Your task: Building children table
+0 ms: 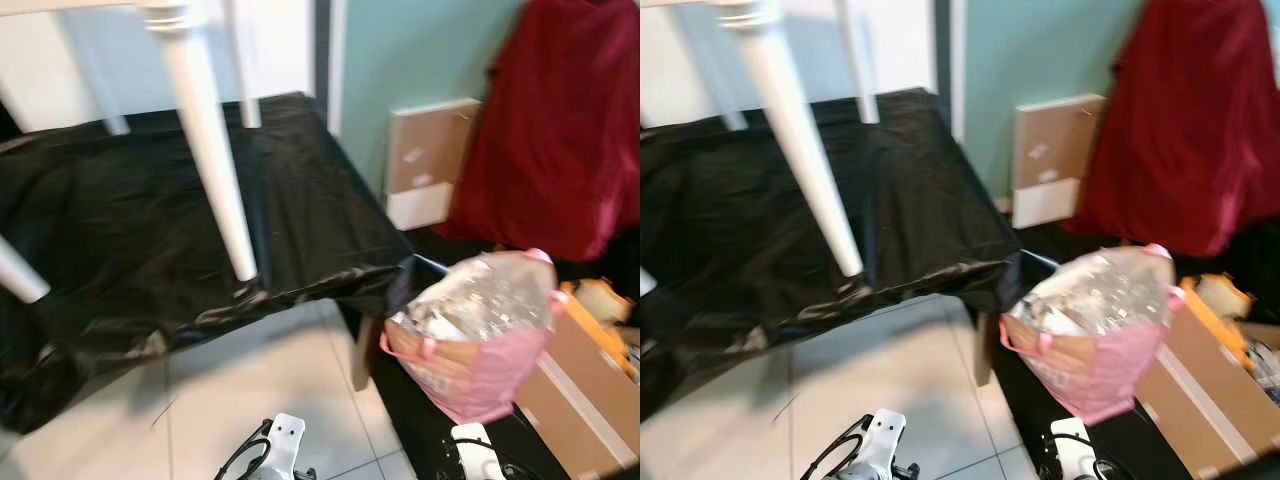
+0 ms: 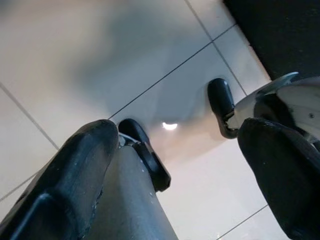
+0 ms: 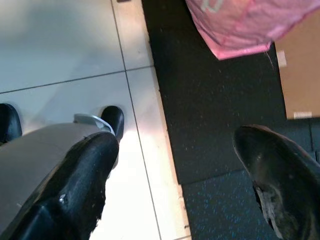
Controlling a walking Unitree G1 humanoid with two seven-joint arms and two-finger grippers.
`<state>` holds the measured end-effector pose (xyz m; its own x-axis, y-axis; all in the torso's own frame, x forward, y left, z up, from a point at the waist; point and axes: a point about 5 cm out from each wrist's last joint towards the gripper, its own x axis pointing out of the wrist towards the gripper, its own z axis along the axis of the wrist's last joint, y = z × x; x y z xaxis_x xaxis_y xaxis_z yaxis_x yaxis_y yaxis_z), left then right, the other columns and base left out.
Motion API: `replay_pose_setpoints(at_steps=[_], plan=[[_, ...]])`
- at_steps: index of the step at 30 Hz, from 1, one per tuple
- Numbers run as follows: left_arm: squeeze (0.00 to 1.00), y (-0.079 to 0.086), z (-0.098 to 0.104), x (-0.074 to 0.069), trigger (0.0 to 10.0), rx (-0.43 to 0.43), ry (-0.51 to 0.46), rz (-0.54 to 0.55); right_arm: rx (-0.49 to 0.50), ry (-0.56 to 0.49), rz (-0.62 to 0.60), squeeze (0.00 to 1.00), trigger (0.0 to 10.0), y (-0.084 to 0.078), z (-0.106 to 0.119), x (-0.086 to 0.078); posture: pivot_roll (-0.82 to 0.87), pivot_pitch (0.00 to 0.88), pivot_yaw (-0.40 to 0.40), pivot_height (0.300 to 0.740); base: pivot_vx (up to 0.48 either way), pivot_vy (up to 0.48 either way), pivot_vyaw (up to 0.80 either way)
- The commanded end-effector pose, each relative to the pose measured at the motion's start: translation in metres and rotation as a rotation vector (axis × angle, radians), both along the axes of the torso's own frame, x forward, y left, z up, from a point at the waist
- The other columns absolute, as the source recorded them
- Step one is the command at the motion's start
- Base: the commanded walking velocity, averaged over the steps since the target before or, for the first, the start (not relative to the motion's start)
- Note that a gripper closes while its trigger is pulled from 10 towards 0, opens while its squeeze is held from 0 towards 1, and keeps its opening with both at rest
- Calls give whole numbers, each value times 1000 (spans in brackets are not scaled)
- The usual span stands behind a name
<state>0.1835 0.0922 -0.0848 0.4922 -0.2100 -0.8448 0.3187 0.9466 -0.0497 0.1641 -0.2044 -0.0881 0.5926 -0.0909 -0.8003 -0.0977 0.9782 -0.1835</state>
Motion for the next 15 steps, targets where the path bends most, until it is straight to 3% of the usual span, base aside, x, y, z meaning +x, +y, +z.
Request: replay_pose_setpoints(at_steps=[1,4,15], plan=[[0,1,-2,-4,10000,-1,24,-1,1,24,3,0,10000,0,-2,-5,-45,2,-10,740,0,0,-700],[0,1,-2,-5,10000,-9,25,11,-1,26,4,0,10000,0,-3,-6,-45,2,-10,740,0,0,-675],[0,0,-3,-6,10000,-36,33,24,2,7,16,0,10000,2,-1,-2,-47,0,-13,740,45,0,0]])
